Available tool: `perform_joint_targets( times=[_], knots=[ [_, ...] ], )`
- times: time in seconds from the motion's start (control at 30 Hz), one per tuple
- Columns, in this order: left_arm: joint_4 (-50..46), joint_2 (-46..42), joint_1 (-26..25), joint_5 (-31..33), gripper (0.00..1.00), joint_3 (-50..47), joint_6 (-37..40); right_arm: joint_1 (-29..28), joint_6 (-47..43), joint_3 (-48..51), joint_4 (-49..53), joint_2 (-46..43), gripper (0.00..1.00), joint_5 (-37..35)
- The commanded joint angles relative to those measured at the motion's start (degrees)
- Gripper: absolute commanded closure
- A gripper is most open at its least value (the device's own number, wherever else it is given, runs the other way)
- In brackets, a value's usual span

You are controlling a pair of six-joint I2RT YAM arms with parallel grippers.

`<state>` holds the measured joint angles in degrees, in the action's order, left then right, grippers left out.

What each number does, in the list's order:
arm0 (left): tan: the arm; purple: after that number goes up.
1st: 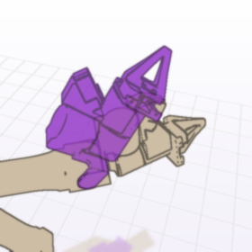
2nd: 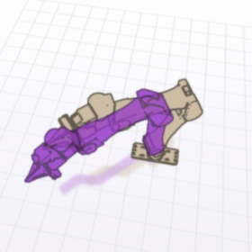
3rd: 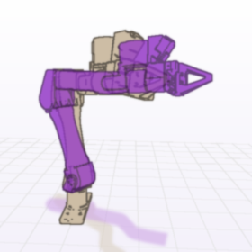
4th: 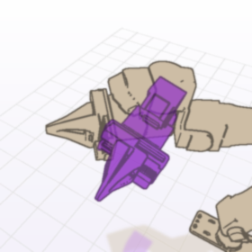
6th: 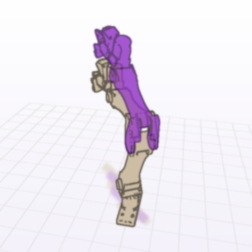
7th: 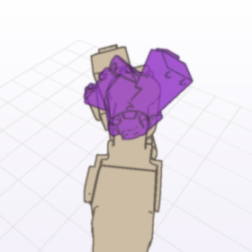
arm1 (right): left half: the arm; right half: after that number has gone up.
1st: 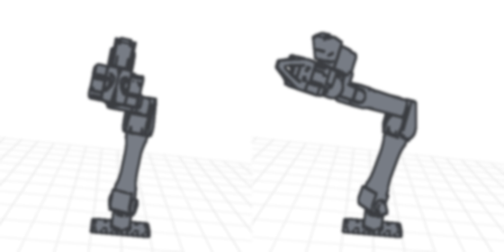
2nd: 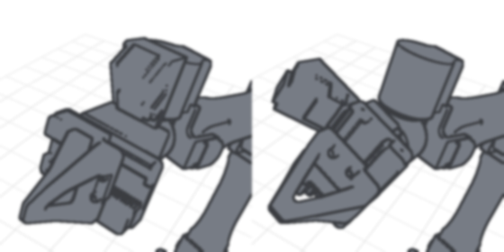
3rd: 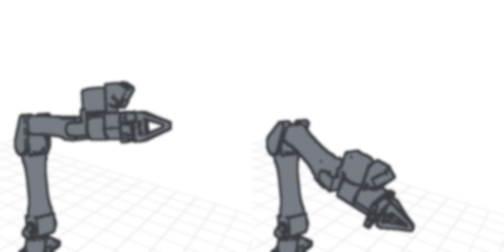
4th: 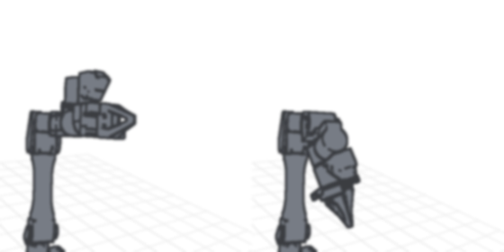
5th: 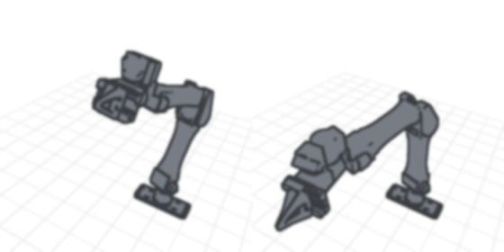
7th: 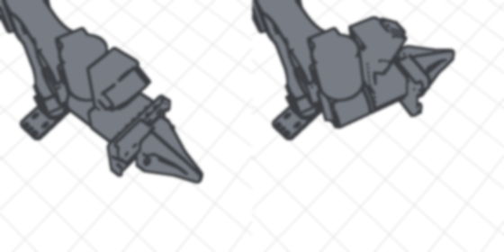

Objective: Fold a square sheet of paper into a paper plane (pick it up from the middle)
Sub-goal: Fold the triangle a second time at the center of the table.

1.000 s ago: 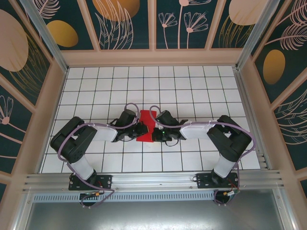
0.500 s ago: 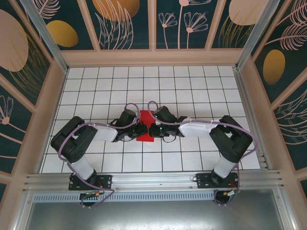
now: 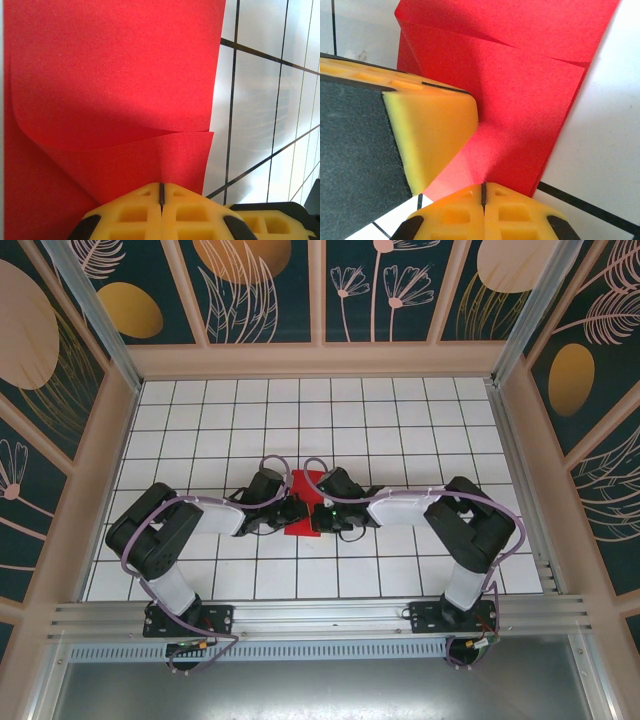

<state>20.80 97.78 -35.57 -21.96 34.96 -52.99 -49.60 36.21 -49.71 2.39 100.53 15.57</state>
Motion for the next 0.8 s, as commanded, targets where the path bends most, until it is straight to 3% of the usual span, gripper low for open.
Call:
perform_joint_targets(
  times=[0.0, 0.23, 0.47, 0.77],
  knots=[
    [-3.94, 1.28, 0.21, 2.98, 0.96, 0.10, 0.76, -0.41, -1.78, 3.06, 3.66, -1.31, 1.00, 2.12],
    [-3.76, 1.81, 0.20, 3.21, 0.97, -0.36, 0.13, -0.41, -5.69, 8.34, 6.02, -5.69, 1.00, 4.43],
    [-2.65, 1.75, 0.18, 2.23, 0.98, -0.42, -0.14, -0.42, -4.12, 4.48, 4.45, -9.03, 1.00, -0.63],
    [-1.71, 1.19, 0.24, 0.88, 0.97, -0.41, -0.49, -0.42, -1.47, 1.13, -0.81, -4.26, 1.00, -2.41]
  ],
)
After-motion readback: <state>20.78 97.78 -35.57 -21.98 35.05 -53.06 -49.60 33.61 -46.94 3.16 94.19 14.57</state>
